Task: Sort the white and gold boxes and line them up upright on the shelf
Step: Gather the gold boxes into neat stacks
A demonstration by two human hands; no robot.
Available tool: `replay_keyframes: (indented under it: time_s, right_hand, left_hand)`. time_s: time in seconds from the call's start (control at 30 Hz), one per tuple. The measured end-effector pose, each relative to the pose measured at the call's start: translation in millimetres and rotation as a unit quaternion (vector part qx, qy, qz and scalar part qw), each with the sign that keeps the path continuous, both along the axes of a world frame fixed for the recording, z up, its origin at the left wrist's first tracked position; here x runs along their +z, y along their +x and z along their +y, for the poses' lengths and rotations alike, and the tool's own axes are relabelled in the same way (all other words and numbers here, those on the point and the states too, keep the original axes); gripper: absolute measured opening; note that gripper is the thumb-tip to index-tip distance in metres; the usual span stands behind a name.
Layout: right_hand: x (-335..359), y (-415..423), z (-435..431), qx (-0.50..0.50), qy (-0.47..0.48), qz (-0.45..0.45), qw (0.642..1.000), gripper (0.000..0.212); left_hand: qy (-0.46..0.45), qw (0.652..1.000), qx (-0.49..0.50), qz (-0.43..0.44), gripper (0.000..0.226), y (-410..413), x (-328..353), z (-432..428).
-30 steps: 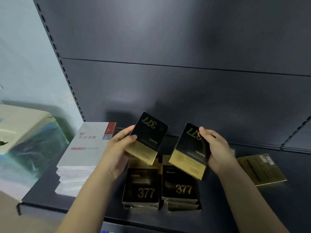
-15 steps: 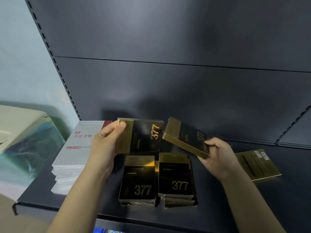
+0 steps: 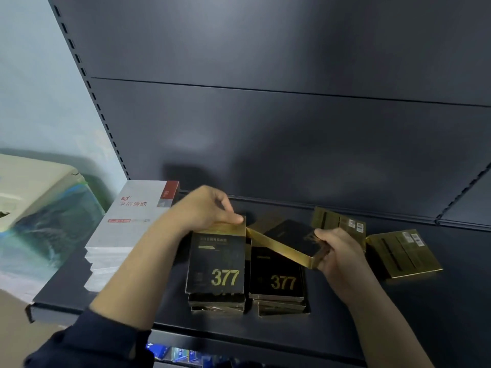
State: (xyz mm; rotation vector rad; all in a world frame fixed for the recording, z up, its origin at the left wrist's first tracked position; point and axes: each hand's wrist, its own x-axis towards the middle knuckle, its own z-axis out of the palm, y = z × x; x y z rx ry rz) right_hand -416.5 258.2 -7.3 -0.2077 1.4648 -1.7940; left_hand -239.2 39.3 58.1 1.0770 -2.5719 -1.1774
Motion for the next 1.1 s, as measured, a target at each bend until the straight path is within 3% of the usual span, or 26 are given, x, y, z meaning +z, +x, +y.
replay_keyframes:
  time_s: [0.07, 0.17, 0.33, 0.43, 0.53, 0.6, 0.77, 0.8, 0.93, 1.03, 1.1]
  right_hand:
    - [2, 7, 3, 0.016, 0.077, 0.093, 0.993, 0.013]
    - [3, 18, 9, 0.148, 0.234, 0.262, 0.924, 0.018]
    - [3, 28, 19, 0.258, 0.293, 0.4, 0.829, 0.037]
    - [2, 17, 22, 0.237, 0.304, 0.413, 0.825, 0.041]
    - [-7, -18, 20, 0.139, 0.311, 0.429, 0.836, 0.029]
    - [-15, -46, 16, 0.1, 0.343, 0.476, 0.803, 0.016]
    - [-22, -110, -7, 0.222, 0.486, 0.558, 0.635, 0.103]
    - [-20, -119, -9, 0.244, 0.501, 0.543, 0.629, 0.111]
    - [-3, -131, -17, 0.264, 0.438, 0.468, 0.721, 0.109]
    - [30, -118, -28, 0.232, 0.263, 0.349, 0.869, 0.082]
    - [53, -106, -33, 0.275, 0.147, 0.238, 0.92, 0.061]
  left_hand:
    - [-0.024, 0.999, 0.013, -0.029, 0.021, -9, -17, 5]
    - [-0.05, 0.996, 0.05, -0.045, 0.017, -17, -36, 11]
    - [-0.095, 0.993, 0.053, -0.045, 0.023, -25, -38, 19]
    - [-0.129, 0.989, 0.068, -0.001, 0.036, -25, -39, 25]
    - [-0.119, 0.978, 0.111, 0.13, 0.029, -19, -39, 37]
    - [-0.096, 0.97, 0.126, 0.186, 0.019, -15, -41, 48]
    - [-0.078, 0.965, 0.101, 0.227, 0.019, -8, -49, 67]
    - [-0.074, 0.964, 0.099, 0.234, 0.02, -6, -49, 68]
    - [-0.08, 0.959, 0.098, 0.253, 0.026, 4, -48, 69]
    - [-0.092, 0.961, 0.099, 0.243, 0.032, 7, -42, 69]
    - [-0.081, 0.961, 0.083, 0.252, 0.042, 3, -36, 73]
